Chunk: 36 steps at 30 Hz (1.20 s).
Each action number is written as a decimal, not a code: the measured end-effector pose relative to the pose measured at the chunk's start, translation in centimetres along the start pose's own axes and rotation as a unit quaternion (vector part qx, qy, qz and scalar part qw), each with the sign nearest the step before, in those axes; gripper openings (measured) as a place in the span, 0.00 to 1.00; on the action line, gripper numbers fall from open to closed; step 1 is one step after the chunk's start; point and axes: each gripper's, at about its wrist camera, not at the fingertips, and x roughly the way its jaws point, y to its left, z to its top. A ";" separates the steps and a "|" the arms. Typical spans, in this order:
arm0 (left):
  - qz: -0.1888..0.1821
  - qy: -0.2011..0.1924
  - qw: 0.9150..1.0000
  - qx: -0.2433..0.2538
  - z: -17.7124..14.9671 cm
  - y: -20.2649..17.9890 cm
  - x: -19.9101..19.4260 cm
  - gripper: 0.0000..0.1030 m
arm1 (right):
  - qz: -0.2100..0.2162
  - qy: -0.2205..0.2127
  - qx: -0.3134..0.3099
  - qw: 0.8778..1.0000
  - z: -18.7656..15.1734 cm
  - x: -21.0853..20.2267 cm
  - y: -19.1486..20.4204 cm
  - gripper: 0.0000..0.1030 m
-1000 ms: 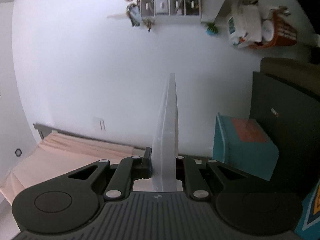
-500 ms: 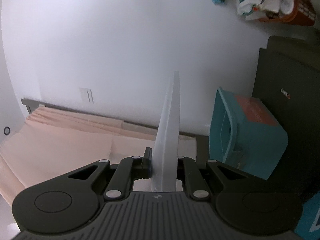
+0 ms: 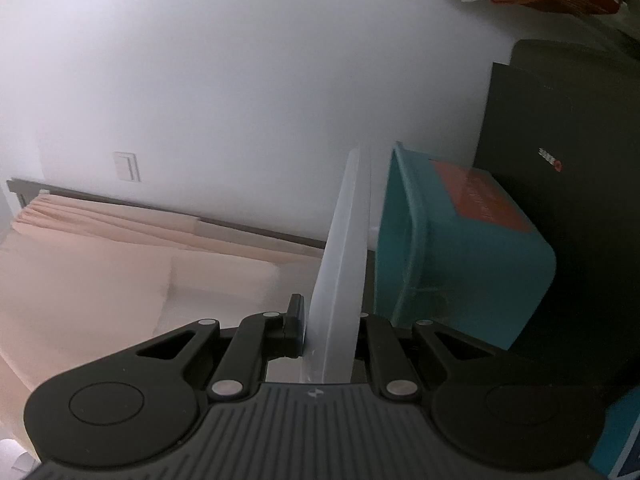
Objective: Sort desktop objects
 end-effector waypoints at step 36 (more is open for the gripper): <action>0.061 0.007 0.998 -0.018 -0.3 3.1 2.1 0.73 | -0.096 0.068 -0.048 0.992 -0.7 6.0 -0.4 0.18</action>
